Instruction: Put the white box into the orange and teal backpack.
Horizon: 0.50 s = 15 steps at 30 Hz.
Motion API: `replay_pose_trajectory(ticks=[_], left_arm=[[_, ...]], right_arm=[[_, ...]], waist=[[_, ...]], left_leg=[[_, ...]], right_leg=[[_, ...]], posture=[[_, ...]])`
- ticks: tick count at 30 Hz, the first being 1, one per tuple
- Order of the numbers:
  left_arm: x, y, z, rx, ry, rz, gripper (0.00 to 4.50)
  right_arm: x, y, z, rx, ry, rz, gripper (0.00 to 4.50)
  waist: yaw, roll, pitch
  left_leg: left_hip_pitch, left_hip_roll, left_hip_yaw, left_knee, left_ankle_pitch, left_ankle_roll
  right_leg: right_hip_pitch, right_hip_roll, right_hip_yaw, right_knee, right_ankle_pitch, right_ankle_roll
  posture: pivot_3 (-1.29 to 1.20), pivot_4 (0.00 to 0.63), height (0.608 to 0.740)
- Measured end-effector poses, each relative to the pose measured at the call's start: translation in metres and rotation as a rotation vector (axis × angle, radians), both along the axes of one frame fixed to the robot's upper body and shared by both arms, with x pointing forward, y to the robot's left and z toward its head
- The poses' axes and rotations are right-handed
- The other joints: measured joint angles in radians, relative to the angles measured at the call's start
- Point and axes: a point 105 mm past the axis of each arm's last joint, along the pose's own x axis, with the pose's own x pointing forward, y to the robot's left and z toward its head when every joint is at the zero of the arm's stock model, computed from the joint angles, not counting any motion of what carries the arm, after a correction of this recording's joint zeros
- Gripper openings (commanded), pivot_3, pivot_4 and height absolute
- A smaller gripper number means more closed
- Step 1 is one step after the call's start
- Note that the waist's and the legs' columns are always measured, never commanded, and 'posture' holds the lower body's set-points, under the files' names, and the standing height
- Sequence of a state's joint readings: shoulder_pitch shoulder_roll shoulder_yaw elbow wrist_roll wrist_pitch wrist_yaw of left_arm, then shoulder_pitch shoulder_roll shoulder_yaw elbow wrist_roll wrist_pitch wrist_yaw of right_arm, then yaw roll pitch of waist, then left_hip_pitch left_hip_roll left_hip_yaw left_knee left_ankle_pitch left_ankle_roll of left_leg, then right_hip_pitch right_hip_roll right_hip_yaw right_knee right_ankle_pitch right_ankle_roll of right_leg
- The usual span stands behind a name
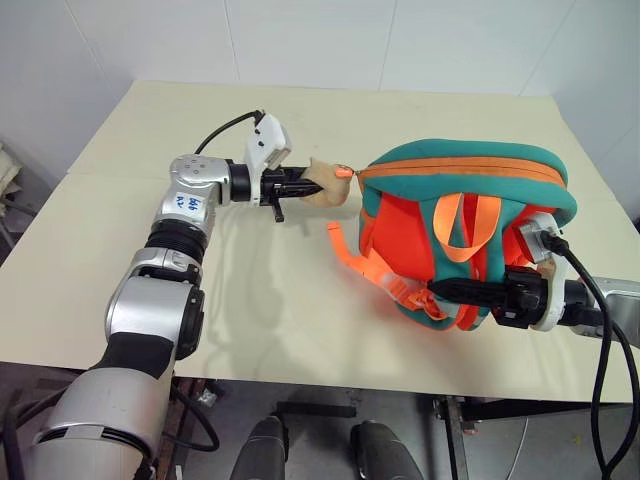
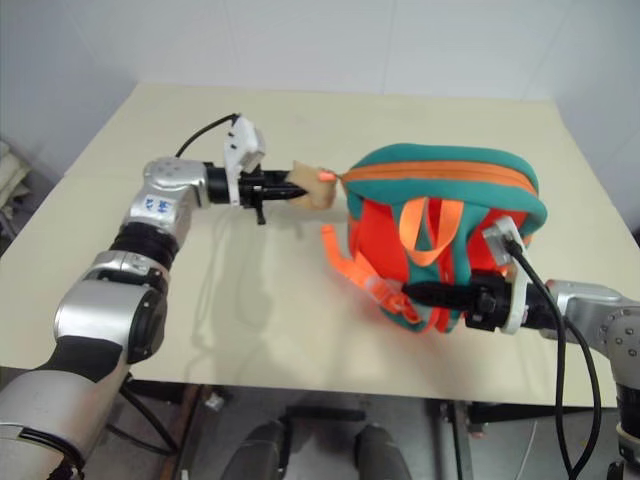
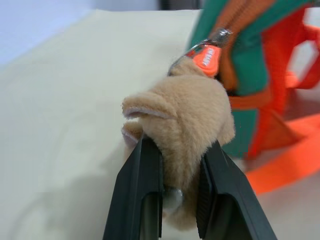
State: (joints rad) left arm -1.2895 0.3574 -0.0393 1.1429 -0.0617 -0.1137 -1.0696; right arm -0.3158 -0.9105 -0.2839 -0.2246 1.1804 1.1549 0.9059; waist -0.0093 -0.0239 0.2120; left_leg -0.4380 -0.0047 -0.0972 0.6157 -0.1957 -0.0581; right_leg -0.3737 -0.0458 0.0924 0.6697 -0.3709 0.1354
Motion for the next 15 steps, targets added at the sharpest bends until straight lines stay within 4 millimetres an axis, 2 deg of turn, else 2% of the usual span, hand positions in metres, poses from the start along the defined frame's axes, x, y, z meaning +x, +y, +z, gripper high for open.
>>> replay_pose_trajectory(ticks=[6,9,12,15], left_arm=[[0.012,-0.029,-0.031,0.054,0.039,0.107,0.46],[0.006,-0.039,-0.045,0.149,0.034,0.055,0.46],[-0.001,-0.040,-0.058,0.183,0.057,0.011,0.46],[-0.004,-0.040,-0.062,0.193,0.070,-0.012,0.46]], right_arm=[[0.002,0.000,0.001,0.004,-0.004,-0.001,0.00],[0.002,0.000,0.001,0.006,-0.001,-0.001,0.00],[0.001,0.000,-0.001,0.007,0.006,-0.004,0.00],[0.001,-0.001,-0.001,0.007,0.009,-0.005,0.00]], waist=[[0.002,0.000,0.000],[0.002,0.000,0.000],[0.005,0.000,0.000],[0.008,0.000,0.000]], left_leg=[[0.000,0.000,0.000,0.000,0.000,0.000],[0.000,0.000,0.001,0.000,0.000,0.000],[0.000,0.000,0.001,0.000,0.000,0.000],[0.000,0.000,0.000,0.000,0.000,0.000]], right_leg=[[-0.001,0.000,0.000,0.000,0.000,0.000],[0.000,0.000,0.000,0.000,0.000,0.000],[0.000,0.000,0.000,0.001,0.000,0.000],[0.000,0.000,0.000,0.001,0.000,0.000]], posture=[[0.00,0.150,0.740],[0.00,0.150,0.740],[0.00,0.150,0.740],[0.00,0.150,0.740]])
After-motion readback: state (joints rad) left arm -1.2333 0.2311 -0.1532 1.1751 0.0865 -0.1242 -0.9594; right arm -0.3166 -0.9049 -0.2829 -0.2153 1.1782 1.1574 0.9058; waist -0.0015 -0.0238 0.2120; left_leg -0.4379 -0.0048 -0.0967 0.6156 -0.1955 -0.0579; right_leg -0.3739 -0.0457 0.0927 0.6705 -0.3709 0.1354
